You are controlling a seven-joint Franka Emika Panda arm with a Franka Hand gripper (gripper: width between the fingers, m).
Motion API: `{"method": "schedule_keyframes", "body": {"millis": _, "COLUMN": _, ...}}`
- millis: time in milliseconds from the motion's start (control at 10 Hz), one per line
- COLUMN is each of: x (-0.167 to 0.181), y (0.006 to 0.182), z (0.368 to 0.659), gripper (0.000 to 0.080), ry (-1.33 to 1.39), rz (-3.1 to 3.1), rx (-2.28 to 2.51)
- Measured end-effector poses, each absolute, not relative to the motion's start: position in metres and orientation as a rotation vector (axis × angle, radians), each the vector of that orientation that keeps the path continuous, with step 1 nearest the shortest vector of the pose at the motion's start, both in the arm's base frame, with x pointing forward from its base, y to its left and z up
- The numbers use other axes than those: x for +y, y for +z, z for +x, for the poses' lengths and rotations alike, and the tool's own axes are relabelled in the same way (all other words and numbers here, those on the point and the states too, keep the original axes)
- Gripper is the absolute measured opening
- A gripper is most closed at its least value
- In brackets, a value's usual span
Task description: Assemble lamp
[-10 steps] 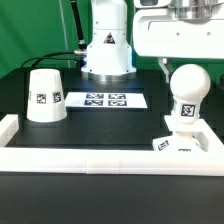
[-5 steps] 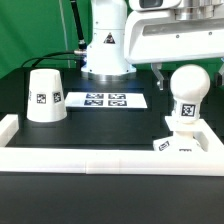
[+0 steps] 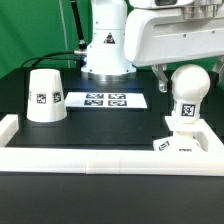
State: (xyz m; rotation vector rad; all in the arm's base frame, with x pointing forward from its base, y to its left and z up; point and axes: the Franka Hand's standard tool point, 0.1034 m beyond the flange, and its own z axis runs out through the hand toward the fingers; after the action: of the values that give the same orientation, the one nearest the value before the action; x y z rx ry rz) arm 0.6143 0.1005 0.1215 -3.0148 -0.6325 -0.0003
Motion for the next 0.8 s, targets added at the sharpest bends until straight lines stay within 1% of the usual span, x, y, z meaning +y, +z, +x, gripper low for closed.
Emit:
{"method": "schedule_keyframes", "body": {"millis": 300, "x": 0.0981, "y": 0.1216, "z": 0.615, "gripper": 0.0695, "ry": -0.007, "rz": -2.975, "rx": -0.822}}
{"method": "schedule_keyframes", "body": {"millis": 400, "x": 0.0981, "y": 0.1215, "z": 0.615, "gripper": 0.0575, "ry": -0.007, "rz": -2.977, "rx": -0.815}}
{"method": "schedule_keyframes", "body": {"millis": 800, "x": 0.098, "y": 0.1215, "z": 0.6149, "gripper": 0.0577, "ry": -0.005, "rz": -2.987, "rx": -0.776}}
